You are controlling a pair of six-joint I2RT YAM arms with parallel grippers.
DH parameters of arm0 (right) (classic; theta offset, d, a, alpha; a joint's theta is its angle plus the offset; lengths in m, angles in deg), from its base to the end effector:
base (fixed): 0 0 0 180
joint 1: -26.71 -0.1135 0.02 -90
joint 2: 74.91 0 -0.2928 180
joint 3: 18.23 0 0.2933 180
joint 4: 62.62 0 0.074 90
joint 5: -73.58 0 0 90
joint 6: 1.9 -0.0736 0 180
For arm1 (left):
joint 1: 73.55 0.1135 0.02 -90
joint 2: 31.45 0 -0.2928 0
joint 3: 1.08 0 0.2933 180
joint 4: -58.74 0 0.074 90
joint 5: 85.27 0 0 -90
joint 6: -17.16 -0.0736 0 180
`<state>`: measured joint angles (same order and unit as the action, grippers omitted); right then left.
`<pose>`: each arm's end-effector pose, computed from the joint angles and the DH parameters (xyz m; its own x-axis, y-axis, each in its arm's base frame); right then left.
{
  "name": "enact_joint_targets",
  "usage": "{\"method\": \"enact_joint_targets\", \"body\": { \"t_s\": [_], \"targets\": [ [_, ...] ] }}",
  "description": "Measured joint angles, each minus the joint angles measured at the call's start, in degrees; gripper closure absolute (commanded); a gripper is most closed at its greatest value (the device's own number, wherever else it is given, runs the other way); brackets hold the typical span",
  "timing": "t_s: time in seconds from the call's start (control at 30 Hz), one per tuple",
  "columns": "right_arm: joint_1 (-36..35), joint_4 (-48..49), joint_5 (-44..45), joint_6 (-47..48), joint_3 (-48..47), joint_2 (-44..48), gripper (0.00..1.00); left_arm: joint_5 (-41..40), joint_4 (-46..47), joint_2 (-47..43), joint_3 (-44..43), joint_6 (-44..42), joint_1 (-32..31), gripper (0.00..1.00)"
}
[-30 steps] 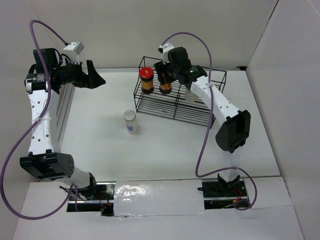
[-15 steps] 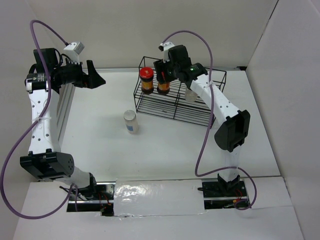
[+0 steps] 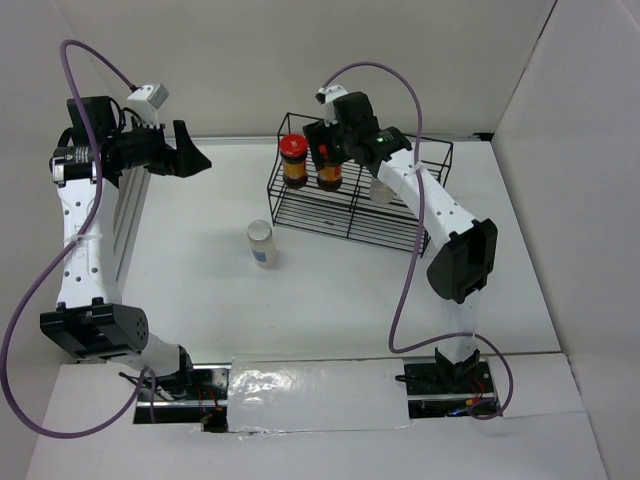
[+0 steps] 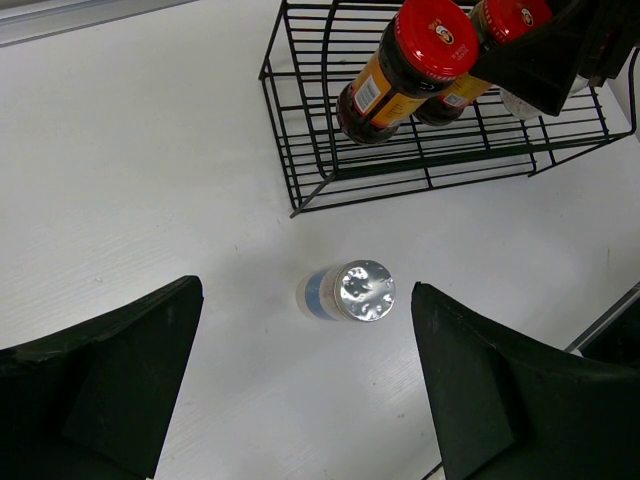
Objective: Organize the condiment bottles
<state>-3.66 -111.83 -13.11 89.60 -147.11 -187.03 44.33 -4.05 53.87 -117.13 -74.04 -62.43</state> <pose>0.4642 0.2671 0.3902 -0.4507 -0.2944 -0.8428 -0.4747 0.8786 -0.0531 0.3613 0.0232 0.4858 -0.5127 -0.0843 -0.8544 0.3923 0.8622 -0.3205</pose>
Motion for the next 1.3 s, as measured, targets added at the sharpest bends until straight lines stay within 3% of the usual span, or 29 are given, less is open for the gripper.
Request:
{"method": "enact_joint_targets", "body": {
  "t_s": [0.13,0.53,0.7,0.73,0.77,0.8,0.83,0.87,0.9,0.93,1.0,1.07,1.1,1.13,1.2,1.3],
  "targets": [
    [-0.2,0.3,0.6,0.3,-0.4,0.0,0.0,0.2,0.0,0.0,0.0,0.0,0.0,0.02],
    [-0.9,0.8,3.1,3.6,-1.4,0.8,0.0,0.4,0.0,0.1,0.0,0.0,0.0,0.01],
    [-1.3,2.6,5.7,7.0,5.3,9.3,0.0,0.4,0.0,0.1,0.0,0.0,0.0,0.01],
    [-1.4,3.7,6.3,7.5,7.5,12.2,0.25,0.4,0.0,0.1,0.0,0.0,0.0,0.01],
    [-1.4,4.9,6.6,8.5,9.9,15.6,0.58,0.3,0.0,0.1,0.0,0.0,0.1,0.01],
    [-1.5,5.8,6.5,9.0,12.4,19.1,0.9,0.3,0.0,0.1,0.0,0.0,0.1,0.07],
    [-1.6,6.7,6.3,9.5,14.3,22.3,1.0,0.3,0.0,0.1,0.0,0.1,0.2,0.14],
    [-1.7,8.4,5.8,9.4,16.4,25.4,1.0,0.3,0.2,0.1,0.2,0.1,0.3,0.24],
    [-2.1,9.5,4.9,9.5,18.0,28.3,0.92,0.3,0.5,0.1,0.6,0.0,0.5,0.41],
    [-2.8,10.8,3.6,9.5,19.4,30.6,0.39,0.3,1.3,0.0,1.5,0.1,0.7,0.46],
    [-5.4,12.9,0.4,9.5,21.2,32.5,0.0,-0.3,2.9,-0.4,4.7,0.1,1.3,0.5],
    [-9.9,13.4,-2.0,9.9,21.8,31.7,0.0,-1.5,4.3,-0.6,9.2,0.0,2.0,0.43],
    [-12.4,13.7,-2.9,10.0,21.7,30.2,0.0,-2.1,4.9,-0.7,11.6,-0.1,2.4,0.28],
    [-15.5,13.5,-3.5,10.0,21.3,27.8,0.0,-2.8,5.5,-0.7,14.2,-0.1,2.8,0.22],
    [-20.3,13.5,-4.0,9.9,20.3,21.4,0.0,-4.2,6.2,-0.7,19.2,-0.2,3.4,0.12],
    [-24.9,11.9,-4.3,9.2,20.3,10.6,0.0,-5.9,6.3,-0.9,24.4,-0.3,4.3,0.06]
  ]
}}
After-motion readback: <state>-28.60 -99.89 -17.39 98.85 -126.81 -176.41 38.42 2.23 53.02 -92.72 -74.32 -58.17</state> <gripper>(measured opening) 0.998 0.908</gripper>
